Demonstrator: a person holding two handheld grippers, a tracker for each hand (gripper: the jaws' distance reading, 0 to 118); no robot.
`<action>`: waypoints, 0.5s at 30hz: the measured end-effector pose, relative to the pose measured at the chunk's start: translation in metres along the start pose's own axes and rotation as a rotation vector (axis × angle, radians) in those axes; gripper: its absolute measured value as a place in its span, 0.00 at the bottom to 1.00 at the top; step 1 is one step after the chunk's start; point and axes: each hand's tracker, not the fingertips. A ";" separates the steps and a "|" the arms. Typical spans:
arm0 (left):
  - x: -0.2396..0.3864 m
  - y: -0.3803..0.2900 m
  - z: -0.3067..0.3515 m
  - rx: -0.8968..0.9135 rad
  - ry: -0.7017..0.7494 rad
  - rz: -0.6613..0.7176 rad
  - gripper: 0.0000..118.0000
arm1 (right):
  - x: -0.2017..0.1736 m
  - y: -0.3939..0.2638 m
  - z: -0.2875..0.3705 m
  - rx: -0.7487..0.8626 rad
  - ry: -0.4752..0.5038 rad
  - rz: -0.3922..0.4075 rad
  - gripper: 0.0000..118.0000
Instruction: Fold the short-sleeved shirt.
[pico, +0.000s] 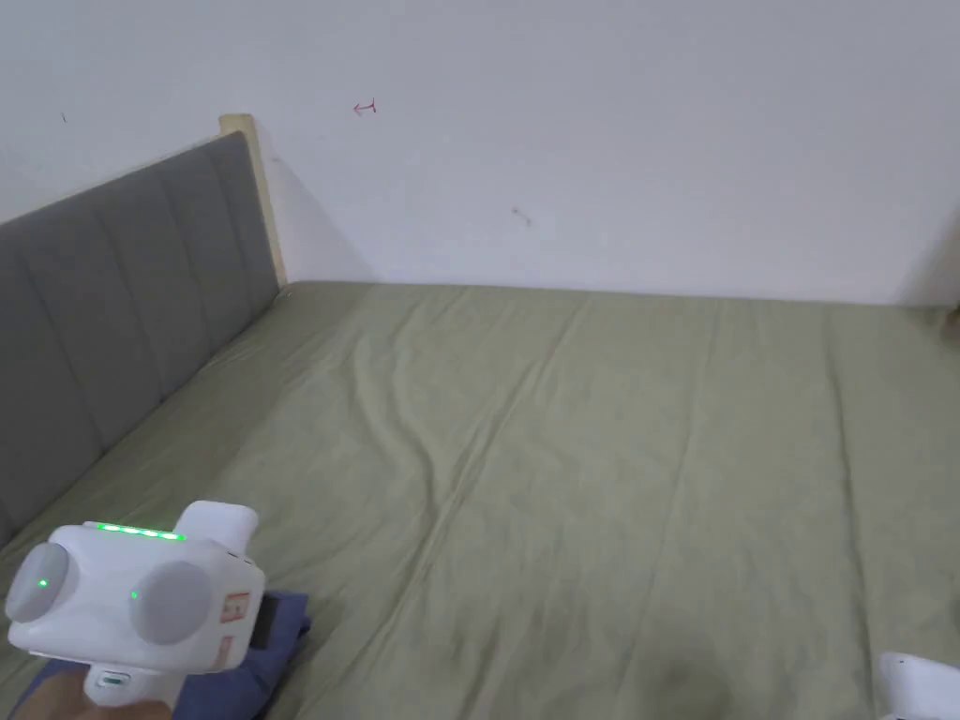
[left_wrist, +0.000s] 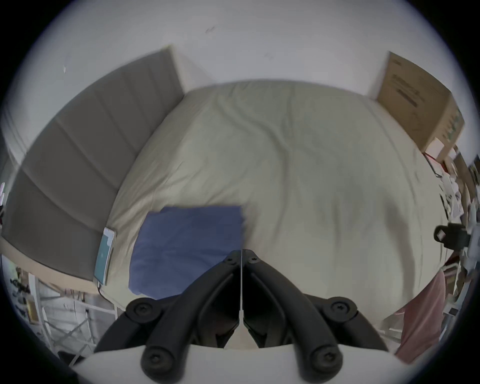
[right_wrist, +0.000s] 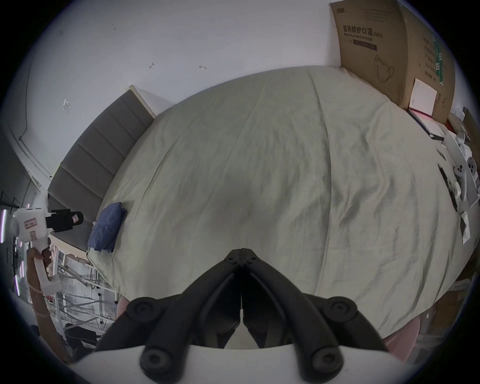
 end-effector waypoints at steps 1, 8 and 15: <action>0.015 0.001 0.013 0.053 -0.005 -0.004 0.00 | 0.001 0.001 0.003 0.014 -0.001 0.004 0.00; 0.096 0.000 0.088 0.275 0.005 0.040 0.00 | -0.017 0.022 0.060 0.241 -0.050 0.106 0.00; 0.156 -0.022 0.139 0.503 -0.007 0.130 0.00 | -0.050 0.034 0.126 0.547 -0.157 0.205 0.00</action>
